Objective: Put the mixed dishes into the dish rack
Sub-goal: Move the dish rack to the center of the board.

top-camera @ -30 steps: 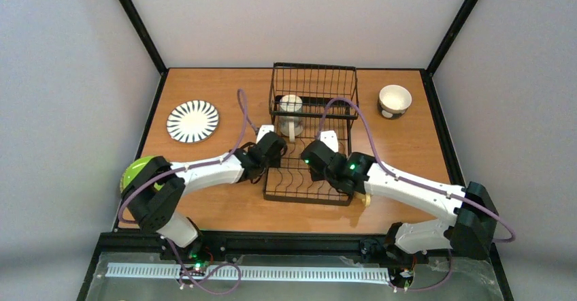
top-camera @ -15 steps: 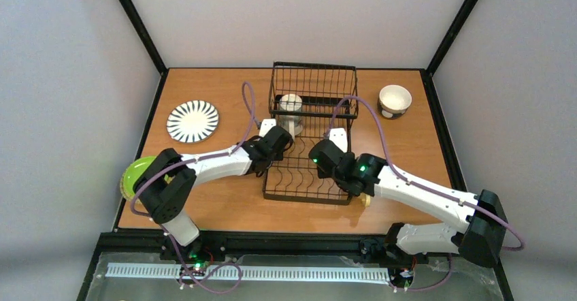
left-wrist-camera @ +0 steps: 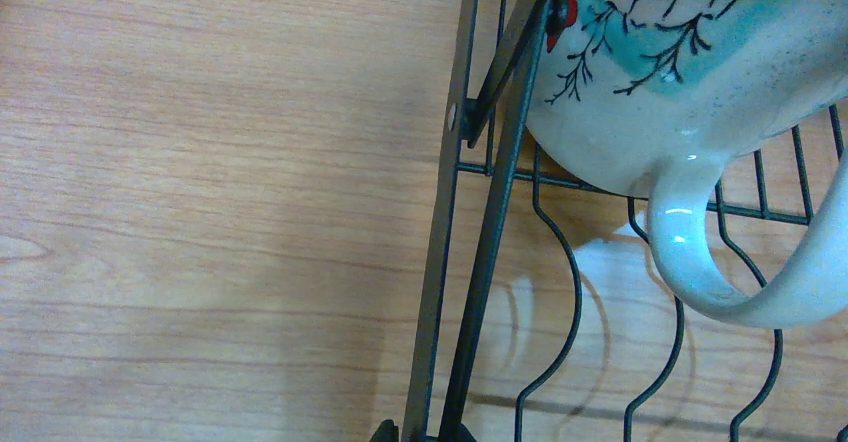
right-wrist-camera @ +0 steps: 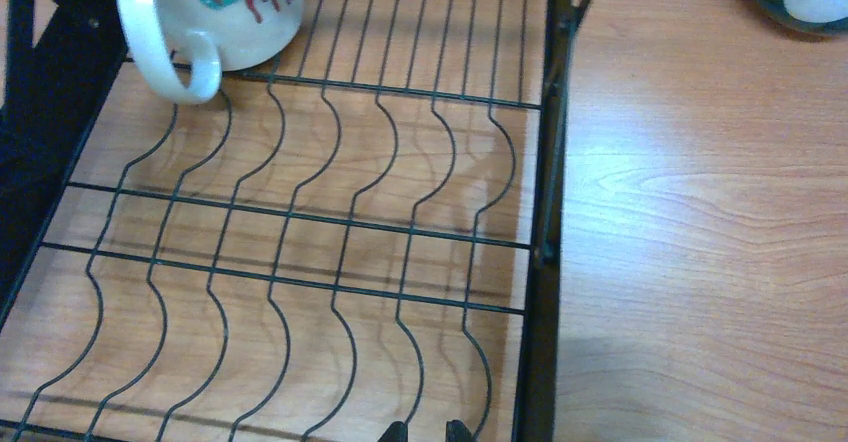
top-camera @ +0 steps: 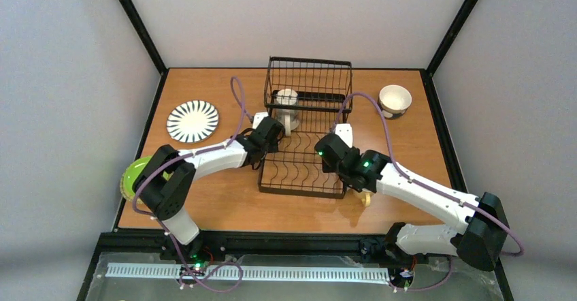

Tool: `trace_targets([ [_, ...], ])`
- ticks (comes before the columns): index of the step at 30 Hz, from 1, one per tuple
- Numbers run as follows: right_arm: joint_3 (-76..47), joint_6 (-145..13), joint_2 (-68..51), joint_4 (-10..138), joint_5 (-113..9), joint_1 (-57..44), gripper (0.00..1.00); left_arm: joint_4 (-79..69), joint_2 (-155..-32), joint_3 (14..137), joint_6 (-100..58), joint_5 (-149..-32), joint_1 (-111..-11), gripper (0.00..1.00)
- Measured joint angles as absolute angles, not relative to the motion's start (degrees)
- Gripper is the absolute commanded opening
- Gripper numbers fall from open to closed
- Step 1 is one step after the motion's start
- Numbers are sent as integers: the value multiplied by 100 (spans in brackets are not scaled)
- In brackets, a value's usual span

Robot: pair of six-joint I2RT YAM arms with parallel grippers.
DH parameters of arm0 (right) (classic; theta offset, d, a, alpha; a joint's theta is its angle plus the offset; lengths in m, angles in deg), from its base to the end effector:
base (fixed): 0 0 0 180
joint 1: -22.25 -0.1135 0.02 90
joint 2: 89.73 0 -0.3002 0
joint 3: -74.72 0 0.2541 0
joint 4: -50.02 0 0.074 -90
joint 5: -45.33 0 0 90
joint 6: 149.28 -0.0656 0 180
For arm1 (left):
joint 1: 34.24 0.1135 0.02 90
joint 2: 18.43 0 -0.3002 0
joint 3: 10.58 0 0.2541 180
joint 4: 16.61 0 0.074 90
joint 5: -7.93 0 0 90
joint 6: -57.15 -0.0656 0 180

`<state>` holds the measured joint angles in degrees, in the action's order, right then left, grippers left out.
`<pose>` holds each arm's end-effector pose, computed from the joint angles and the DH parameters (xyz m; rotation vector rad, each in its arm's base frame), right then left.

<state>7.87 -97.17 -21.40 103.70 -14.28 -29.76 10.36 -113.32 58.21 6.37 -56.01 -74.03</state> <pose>0.1725 0.1670 0.2787 -0.0901 2.3568 0.0692 0.2902 -0.2042 0.1946 -0.1711 2.3672 -0.0801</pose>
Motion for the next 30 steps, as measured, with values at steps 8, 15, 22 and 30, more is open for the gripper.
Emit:
trace_targets([
  [8, 794, -9606, -2194, 10375, -1420, -2624, 21, 1052, -11542, 6042, 751, -5596, -7178, 0],
  [15, 927, -9573, -2273, 10438, -1382, -2163, 29, 1034, -11588, 6083, 878, -5592, -7088, 0],
  [22, 1111, -9610, -2297, 10604, -1404, -1732, 35, 980, -11570, 6037, 937, -5564, -7047, 0],
  [30, 1163, -9831, -2367, 10932, -1435, -1638, 36, 789, -11489, 5873, 954, -5555, -7007, 0],
])
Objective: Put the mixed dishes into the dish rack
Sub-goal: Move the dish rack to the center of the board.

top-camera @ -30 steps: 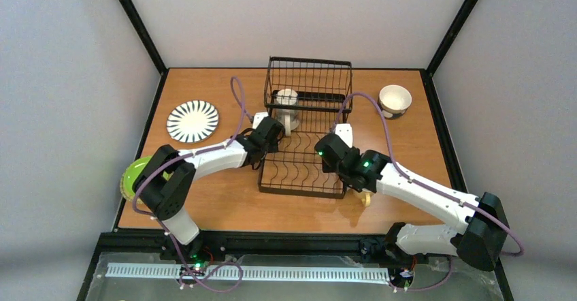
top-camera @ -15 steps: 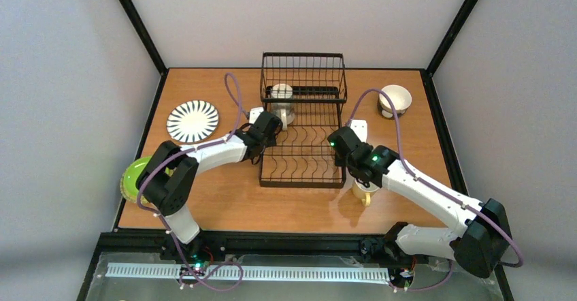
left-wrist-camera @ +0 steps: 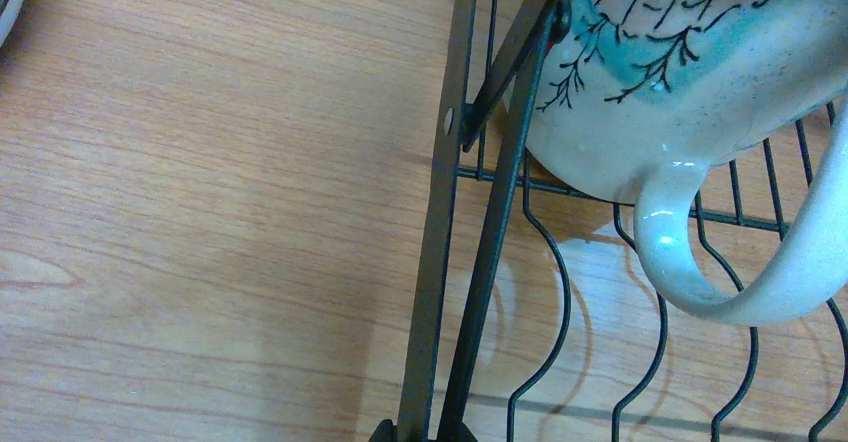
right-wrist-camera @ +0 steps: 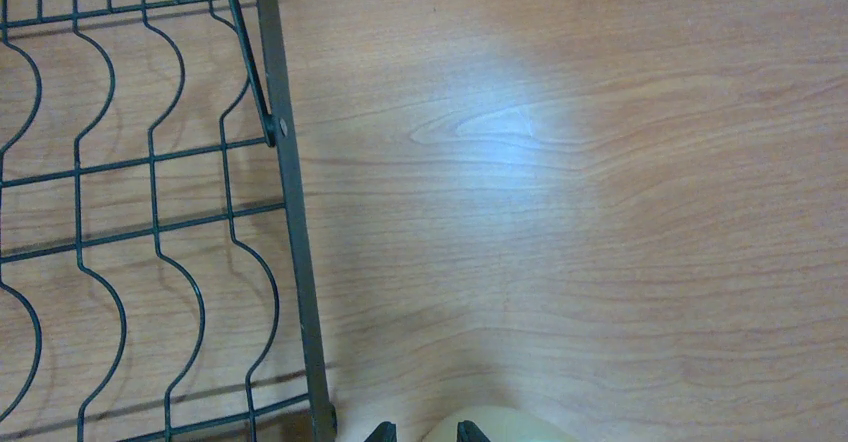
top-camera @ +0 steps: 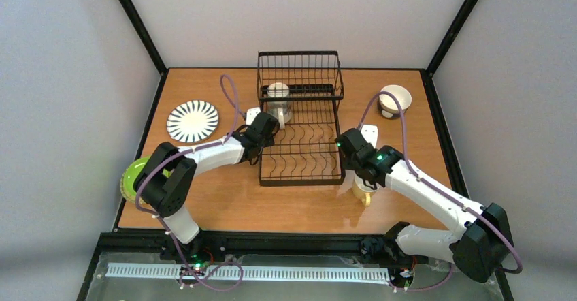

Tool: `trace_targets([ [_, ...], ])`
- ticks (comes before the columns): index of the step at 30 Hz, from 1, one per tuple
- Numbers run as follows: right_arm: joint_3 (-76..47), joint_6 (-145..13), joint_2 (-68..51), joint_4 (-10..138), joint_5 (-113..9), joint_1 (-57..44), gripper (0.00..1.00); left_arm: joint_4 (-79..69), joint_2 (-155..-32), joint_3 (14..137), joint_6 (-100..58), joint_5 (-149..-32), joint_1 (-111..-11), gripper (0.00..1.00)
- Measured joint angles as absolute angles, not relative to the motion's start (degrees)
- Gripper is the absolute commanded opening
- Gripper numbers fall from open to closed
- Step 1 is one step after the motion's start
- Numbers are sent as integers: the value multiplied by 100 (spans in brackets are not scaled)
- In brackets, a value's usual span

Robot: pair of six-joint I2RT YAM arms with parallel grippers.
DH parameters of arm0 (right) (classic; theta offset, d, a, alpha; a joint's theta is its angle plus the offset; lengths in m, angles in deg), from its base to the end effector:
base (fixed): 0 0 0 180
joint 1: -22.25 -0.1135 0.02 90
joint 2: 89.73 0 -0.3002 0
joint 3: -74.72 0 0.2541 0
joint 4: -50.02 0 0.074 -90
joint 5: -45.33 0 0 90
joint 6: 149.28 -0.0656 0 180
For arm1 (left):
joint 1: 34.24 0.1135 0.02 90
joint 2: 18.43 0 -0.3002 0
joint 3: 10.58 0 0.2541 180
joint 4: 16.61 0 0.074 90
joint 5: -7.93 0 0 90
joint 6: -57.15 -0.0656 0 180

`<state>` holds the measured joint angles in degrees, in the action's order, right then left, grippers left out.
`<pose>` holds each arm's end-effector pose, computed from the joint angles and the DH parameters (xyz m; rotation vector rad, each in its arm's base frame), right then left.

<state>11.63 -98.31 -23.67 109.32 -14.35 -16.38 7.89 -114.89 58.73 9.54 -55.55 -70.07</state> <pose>0.1869 0.1069 0.2591 0.1717 2.4392 -0.1374 0.3108 -0.1883 0.1918 -0.3257 2.3275 -0.0855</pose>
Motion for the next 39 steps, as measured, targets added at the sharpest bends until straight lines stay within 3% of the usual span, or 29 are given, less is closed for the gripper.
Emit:
trace_targets([
  [3, 1150, -9960, -2415, 11105, -1479, -1636, 39, 728, -11470, 5827, 961, -5553, -6992, 1],
  [7, 1039, -10117, -2502, 11387, -1529, -1636, 40, 702, -11463, 5810, 965, -5553, -6981, 10],
  [12, 993, -10279, -2679, 11594, -1629, -1634, 41, 689, -11459, 5799, 965, -5553, -6979, 15],
  [39, 1244, -10738, -2594, 11592, -1876, -1634, 48, 785, -11677, 6039, 255, -5494, -6950, 8],
])
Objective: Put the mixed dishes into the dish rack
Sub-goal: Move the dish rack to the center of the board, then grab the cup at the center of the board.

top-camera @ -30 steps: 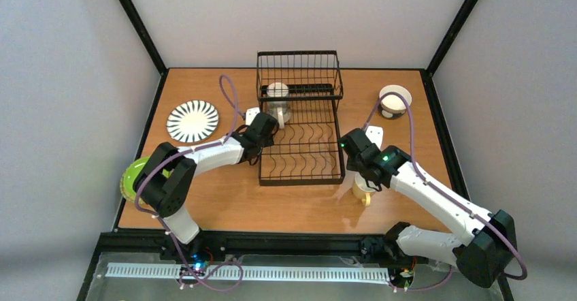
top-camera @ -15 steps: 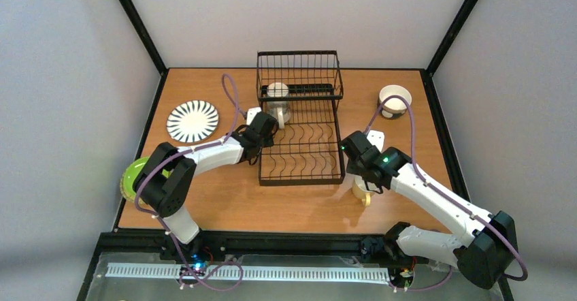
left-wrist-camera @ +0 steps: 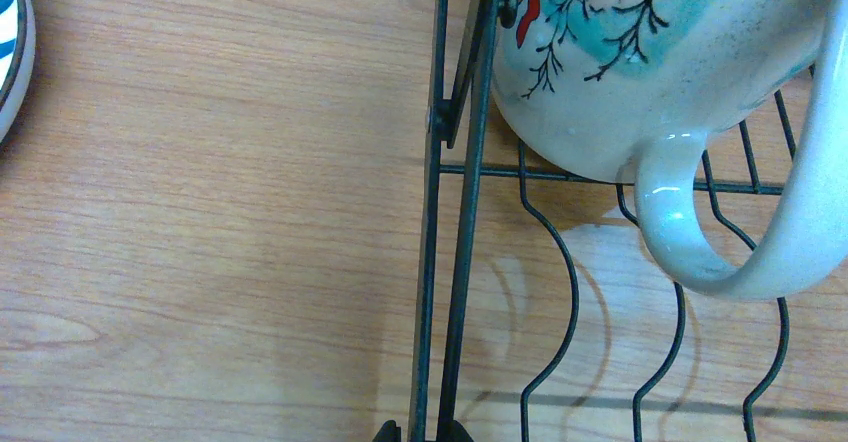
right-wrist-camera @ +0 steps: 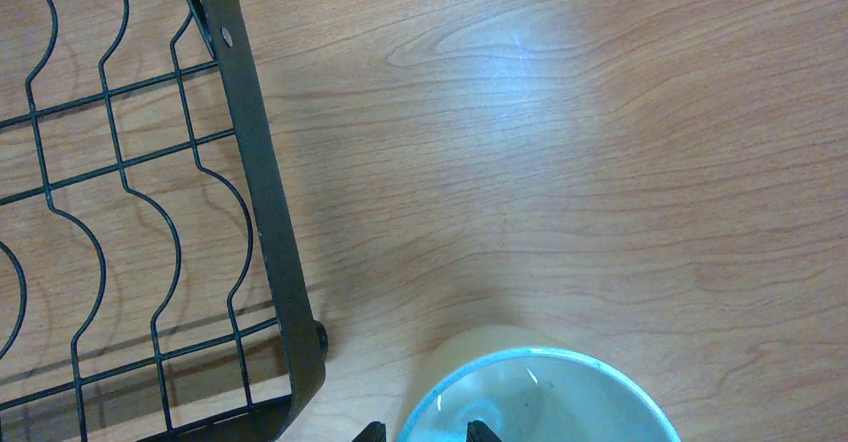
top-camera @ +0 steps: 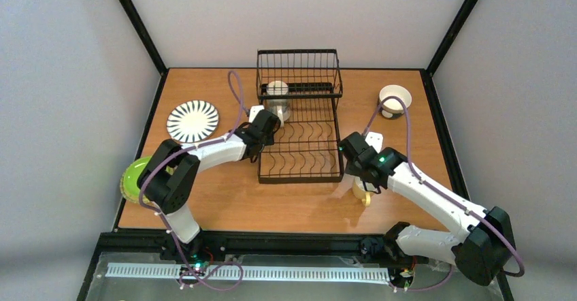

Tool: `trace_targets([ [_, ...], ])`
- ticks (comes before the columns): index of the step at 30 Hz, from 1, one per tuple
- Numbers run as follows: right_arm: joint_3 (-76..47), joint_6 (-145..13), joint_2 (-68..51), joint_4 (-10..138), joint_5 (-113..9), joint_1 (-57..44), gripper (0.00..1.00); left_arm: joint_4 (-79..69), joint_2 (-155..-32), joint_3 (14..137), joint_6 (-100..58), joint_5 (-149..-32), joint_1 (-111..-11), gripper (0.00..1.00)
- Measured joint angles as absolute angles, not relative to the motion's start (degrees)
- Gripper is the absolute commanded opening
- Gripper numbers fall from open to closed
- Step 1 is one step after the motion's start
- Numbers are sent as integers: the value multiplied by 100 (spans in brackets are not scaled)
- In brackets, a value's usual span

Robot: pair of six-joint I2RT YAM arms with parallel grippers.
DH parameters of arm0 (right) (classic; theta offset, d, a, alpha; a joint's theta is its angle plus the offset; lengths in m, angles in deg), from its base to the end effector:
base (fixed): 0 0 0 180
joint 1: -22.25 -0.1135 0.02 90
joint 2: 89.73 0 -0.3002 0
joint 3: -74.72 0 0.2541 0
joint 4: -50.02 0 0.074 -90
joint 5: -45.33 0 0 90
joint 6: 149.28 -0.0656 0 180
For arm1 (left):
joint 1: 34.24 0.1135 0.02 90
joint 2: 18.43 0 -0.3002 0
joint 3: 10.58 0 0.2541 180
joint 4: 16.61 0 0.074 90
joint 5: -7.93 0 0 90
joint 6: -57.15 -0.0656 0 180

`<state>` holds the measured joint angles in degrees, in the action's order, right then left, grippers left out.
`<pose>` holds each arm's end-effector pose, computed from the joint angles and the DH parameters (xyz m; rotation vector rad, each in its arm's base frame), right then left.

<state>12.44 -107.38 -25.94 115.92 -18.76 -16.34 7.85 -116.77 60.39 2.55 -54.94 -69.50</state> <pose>0.1684 0.0977 0.2533 0.3281 2.5314 -0.0770 0.3202 -0.1898 0.1896 -0.1980 2.3374 -0.0076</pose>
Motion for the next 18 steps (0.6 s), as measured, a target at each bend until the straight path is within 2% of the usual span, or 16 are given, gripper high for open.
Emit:
trace_targets([
  [10, 1268, -10736, -2358, 11345, -1861, -1634, 48, 778, -11721, 6074, 111, -5446, -6948, 10],
  [16, 1485, -10740, -2279, 11221, -1868, -1634, 47, 781, -11728, 6083, 50, -5446, -6946, 18],
  [18, 1572, -10758, -2244, 11155, -1876, -1634, 45, 781, -11736, 6085, 54, -5459, -6937, 26],
])
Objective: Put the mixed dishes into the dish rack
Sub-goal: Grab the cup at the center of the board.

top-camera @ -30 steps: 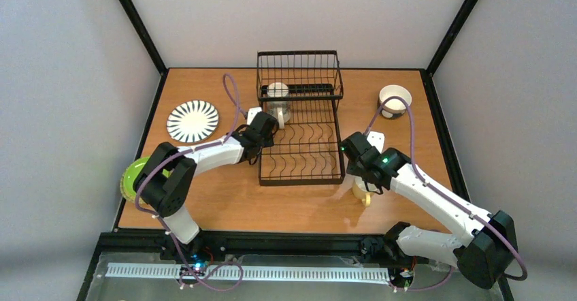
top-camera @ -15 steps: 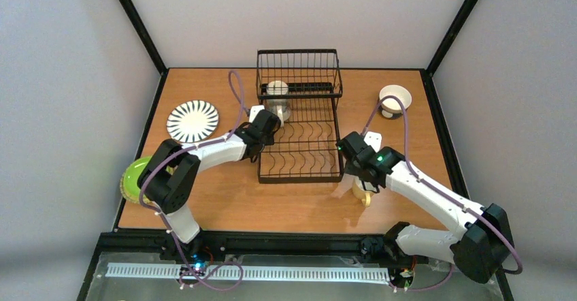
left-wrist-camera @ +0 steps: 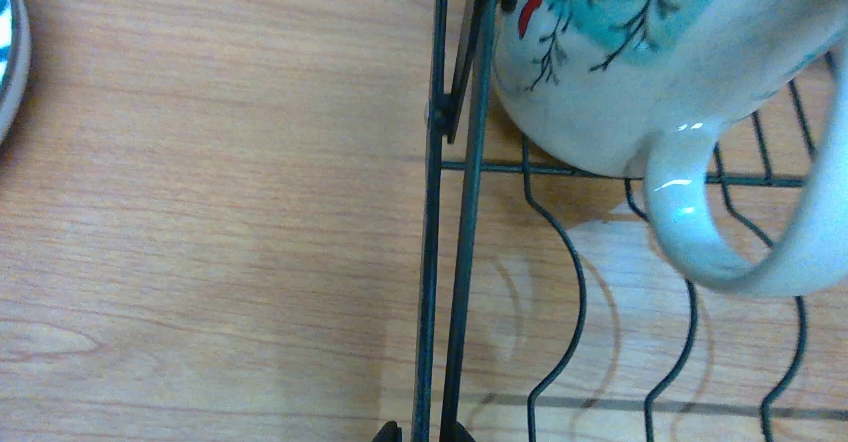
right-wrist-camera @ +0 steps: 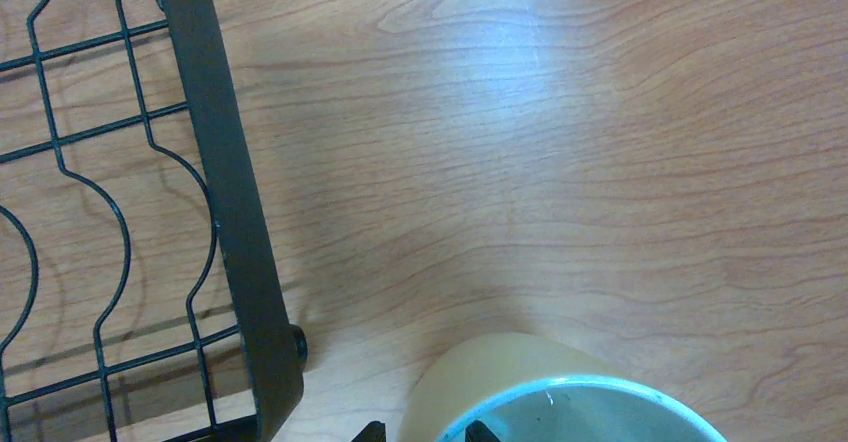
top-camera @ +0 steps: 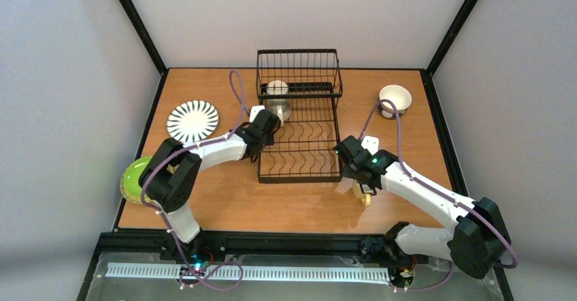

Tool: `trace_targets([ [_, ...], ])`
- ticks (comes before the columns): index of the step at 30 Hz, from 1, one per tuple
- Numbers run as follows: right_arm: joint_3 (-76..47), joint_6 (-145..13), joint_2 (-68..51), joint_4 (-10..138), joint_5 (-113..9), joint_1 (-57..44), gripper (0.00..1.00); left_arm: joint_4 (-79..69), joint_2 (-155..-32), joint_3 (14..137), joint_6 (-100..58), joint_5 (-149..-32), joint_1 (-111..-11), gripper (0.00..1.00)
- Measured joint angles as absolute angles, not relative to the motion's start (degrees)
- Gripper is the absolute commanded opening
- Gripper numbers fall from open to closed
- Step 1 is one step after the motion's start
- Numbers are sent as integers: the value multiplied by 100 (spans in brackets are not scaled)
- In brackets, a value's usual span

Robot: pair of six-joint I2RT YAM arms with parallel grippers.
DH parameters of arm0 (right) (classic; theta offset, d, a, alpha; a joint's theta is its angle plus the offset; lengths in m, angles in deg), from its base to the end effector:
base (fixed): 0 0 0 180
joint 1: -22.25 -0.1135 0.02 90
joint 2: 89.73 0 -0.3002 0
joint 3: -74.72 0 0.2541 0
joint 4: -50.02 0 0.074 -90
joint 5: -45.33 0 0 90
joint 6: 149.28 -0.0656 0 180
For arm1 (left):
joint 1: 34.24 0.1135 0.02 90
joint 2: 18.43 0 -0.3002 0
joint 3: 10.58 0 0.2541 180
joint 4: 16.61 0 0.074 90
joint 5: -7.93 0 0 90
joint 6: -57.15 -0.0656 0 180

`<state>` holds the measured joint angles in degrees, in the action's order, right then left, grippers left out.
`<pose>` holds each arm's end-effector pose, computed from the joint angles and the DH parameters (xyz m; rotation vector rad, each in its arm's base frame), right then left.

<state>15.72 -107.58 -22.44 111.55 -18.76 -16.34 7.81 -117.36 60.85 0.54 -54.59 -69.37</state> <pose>0.1753 0.1032 0.2289 0.3234 2.5600 -0.1151 0.3229 -0.1902 0.1887 -0.1616 2.3384 0.0182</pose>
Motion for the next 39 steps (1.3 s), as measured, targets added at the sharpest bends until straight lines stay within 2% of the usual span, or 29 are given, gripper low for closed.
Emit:
trace_targets([
  [3, 1666, -10788, -2201, 11033, -1885, -1634, 39, 789, -11852, 6083, 100, -5511, -6894, 43],
  [8, 1788, -10839, -2140, 10867, -1920, -1634, 24, 811, -11940, 6059, 227, -5505, -6826, 71],
  [10, 1841, -10852, -2124, 10845, -1933, -1634, 15, 833, -11933, 6048, 275, -5470, -6811, 78],
  [13, 1898, -10873, -2111, 10773, -1975, -1634, 7, 864, -11889, 6009, 351, -5448, -6795, 85],
  [16, 1906, -10878, -2122, 10764, -1981, -1634, 2, 892, -11835, 5956, 430, -5435, -6780, 89],
  [23, 1933, -10876, -2181, 10766, -2003, -1634, 2, 1220, -11586, 5843, 598, -5411, -6760, 99],
  [39, 1990, -10867, -2367, 10805, -2097, -1634, 2, 1644, -11245, 5764, 747, -5426, -6760, 100],
])
